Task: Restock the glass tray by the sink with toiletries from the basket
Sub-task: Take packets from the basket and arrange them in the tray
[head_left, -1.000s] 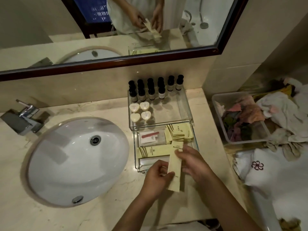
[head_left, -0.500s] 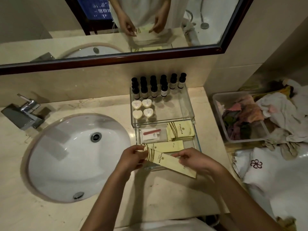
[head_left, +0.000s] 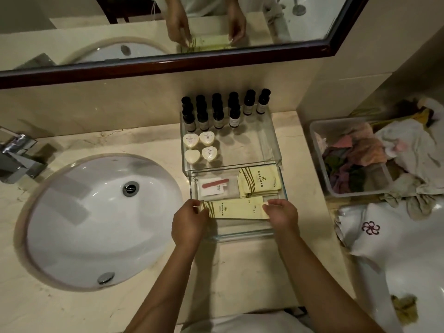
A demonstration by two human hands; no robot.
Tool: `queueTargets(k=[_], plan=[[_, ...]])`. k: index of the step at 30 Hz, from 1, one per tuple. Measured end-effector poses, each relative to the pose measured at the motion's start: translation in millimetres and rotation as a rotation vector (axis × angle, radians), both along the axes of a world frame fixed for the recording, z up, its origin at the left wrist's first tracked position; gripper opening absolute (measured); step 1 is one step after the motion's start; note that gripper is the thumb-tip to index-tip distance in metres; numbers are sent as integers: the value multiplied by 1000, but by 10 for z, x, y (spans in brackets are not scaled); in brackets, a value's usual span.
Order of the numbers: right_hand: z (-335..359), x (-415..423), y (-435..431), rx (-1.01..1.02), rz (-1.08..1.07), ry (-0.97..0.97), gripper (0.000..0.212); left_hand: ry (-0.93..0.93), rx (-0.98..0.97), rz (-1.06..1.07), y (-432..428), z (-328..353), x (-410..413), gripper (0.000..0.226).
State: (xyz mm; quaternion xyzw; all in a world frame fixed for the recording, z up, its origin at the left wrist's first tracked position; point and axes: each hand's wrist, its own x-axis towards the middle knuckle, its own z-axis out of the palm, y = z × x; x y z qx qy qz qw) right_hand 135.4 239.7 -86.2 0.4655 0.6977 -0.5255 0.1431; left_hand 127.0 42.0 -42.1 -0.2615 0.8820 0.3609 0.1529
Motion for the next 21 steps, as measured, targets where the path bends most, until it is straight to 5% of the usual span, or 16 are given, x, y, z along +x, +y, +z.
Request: queueTargets(k=[8,14,21], plan=[[98,-158,-89,47,-50,105,13,-62,-446,-389,11,-71,-3,25],[-33,-55,49,55,99,36,11,44,-544,-711,26,-233,-33,32],[-19,-81,56,88,202,42,13,61,-591,-784,-23,-315,-134,35]])
